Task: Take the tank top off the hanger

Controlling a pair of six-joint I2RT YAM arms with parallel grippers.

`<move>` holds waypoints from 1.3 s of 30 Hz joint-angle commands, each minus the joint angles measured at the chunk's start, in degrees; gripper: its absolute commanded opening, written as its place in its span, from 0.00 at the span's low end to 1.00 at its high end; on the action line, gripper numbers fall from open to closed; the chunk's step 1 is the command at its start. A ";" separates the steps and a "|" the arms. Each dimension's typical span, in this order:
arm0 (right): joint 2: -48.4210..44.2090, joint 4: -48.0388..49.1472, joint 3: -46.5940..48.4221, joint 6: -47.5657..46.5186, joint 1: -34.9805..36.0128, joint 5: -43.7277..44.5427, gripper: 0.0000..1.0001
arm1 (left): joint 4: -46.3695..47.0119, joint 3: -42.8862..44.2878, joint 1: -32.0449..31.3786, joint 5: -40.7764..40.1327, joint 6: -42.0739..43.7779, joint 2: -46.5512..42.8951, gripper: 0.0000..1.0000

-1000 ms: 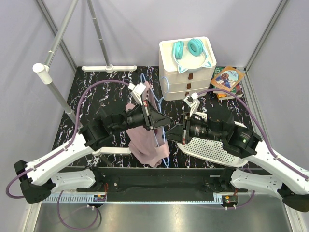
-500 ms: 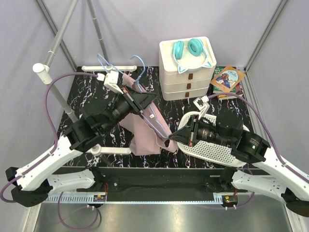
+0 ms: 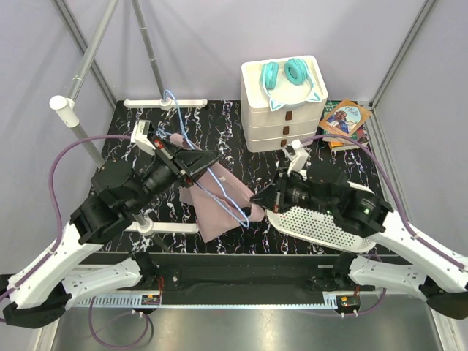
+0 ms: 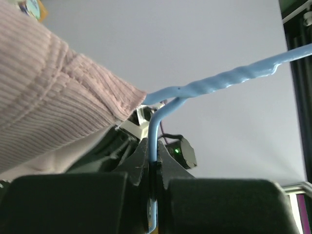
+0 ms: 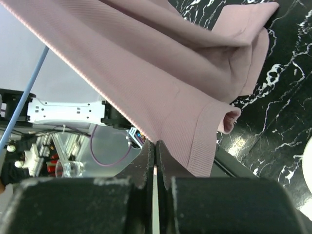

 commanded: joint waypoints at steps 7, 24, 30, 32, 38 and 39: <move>13.48 5.49 14.88 -9.85 0.02 -3.09 0.00 | 2.07 -1.20 0.39 13.19 -6.39 1.75 0.00; 30.09 7.25 26.22 -10.11 -8.77 -8.80 0.00 | 1.81 -6.21 -1.36 19.18 -7.71 -3.87 0.00; 30.63 5.59 31.49 -13.54 -9.73 -8.72 0.00 | -3.36 -3.76 -2.95 14.45 -2.97 -6.24 0.00; 29.58 2.61 34.73 -15.81 -9.82 -6.26 0.00 | -5.65 -1.82 -2.95 13.56 -0.43 -6.24 0.00; 24.48 -5.31 43.52 -22.49 -9.82 2.79 0.00 | -8.74 -0.94 -2.95 11.28 3.53 -5.45 0.00; 23.86 -6.45 44.76 -23.29 -9.82 4.10 0.00 | -9.09 -0.94 -2.95 10.93 4.06 -5.10 0.00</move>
